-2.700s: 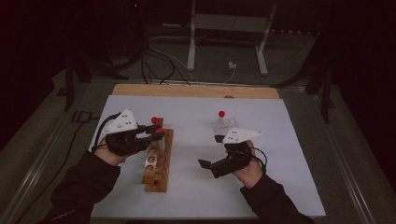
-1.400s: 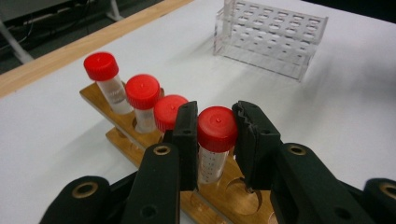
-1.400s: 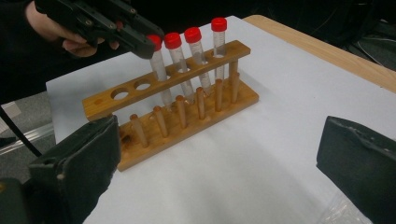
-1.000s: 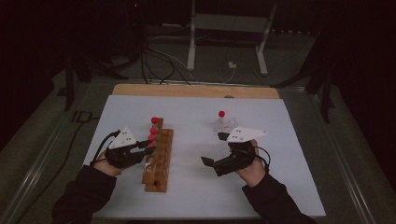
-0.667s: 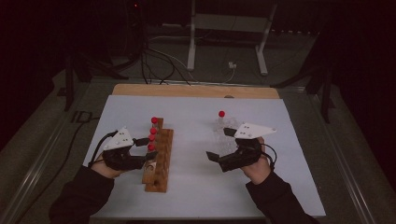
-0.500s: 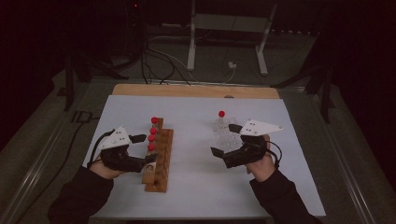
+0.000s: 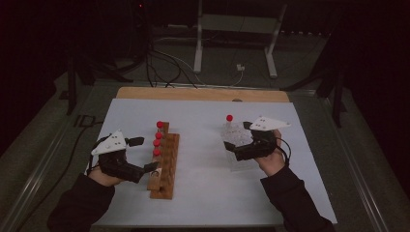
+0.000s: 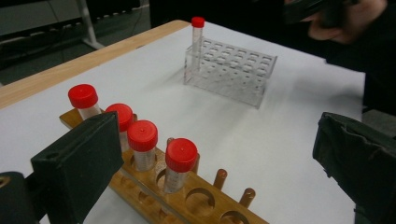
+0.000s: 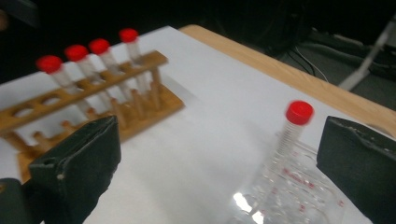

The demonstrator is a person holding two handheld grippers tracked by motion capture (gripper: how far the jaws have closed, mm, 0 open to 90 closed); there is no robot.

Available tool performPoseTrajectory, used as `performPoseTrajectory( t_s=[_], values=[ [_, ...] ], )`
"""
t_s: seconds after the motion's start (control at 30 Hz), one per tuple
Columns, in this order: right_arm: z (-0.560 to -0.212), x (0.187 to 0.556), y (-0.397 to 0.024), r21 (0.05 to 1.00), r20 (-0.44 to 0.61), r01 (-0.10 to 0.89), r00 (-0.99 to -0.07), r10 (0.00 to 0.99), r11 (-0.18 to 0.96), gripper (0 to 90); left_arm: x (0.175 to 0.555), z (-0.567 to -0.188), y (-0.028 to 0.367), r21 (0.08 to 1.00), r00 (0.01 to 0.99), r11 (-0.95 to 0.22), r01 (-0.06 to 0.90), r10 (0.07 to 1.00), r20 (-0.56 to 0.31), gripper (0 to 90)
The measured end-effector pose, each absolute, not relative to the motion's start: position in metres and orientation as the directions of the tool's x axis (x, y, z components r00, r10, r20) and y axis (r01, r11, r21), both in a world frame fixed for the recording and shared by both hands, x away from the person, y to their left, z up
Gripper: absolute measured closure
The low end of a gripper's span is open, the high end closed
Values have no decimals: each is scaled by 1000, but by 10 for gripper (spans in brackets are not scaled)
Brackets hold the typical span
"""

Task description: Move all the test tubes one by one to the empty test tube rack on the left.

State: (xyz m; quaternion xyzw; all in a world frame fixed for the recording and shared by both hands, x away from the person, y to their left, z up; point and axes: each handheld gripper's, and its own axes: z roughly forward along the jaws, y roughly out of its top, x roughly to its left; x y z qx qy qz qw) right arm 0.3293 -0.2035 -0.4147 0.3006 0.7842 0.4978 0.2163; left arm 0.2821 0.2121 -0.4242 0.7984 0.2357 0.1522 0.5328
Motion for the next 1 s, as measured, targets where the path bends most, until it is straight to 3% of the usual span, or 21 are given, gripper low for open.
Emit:
performPoseTrajectory(
  t_s=[0.77, 1.0],
  values=[
    [-456, 399, -215, 819, -32, 413, -660, 751, 398, 2, 281, -425, 217, 927, 839, -299, 227, 543, -30, 23],
    [-464, 410, -216, 808, -35, 433, -643, 765, 400, 110, 282, -424, 217, 926, 837, -298, 230, 546, -33, 23]
  ],
)
